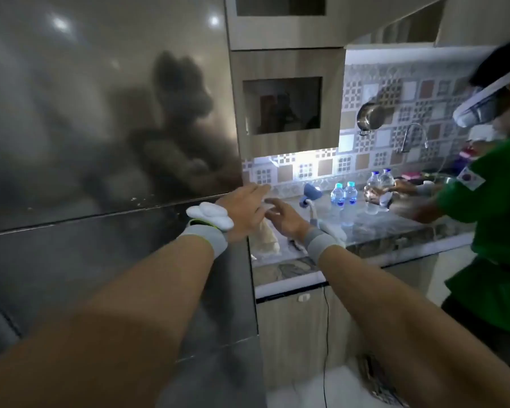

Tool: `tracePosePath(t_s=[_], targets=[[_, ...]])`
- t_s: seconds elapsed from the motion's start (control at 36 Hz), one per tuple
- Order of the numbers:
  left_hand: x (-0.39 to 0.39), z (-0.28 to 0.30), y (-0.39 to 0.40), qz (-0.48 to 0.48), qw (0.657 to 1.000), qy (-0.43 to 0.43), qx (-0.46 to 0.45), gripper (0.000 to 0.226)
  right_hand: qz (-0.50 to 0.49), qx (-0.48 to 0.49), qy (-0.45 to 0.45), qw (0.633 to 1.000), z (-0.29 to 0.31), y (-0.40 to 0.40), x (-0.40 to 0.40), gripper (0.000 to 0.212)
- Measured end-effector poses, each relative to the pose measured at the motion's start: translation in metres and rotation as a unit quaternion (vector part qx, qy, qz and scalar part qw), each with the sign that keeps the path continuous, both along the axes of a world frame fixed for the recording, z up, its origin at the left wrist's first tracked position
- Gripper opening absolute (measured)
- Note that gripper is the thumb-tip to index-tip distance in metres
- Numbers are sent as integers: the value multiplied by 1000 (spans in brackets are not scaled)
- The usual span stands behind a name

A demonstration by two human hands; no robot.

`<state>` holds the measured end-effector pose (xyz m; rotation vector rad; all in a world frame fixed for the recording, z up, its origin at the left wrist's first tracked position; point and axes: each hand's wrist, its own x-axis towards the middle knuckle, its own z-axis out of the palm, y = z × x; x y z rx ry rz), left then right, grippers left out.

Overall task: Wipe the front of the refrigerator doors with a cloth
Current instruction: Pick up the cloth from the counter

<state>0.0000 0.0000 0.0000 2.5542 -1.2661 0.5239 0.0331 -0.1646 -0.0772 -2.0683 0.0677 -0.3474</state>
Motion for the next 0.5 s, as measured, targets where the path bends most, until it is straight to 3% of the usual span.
tracePosePath(t_s=[0.14,0.31,0.42,0.5], targets=[[13,11,-29,26,994,85,-60,54,4,-41,33,999,-2,8,10,48],[26,22,-59,74,988,131,-29,65,7,-71,33,997,1,14,27,46],[41,22,-68,99,981,165,-6,67,-19,-94,69,993,-70,-17,149,54],[49,23,-75,131,974,184,12,70,-28,-79,48,995,-51,-6,117,52]])
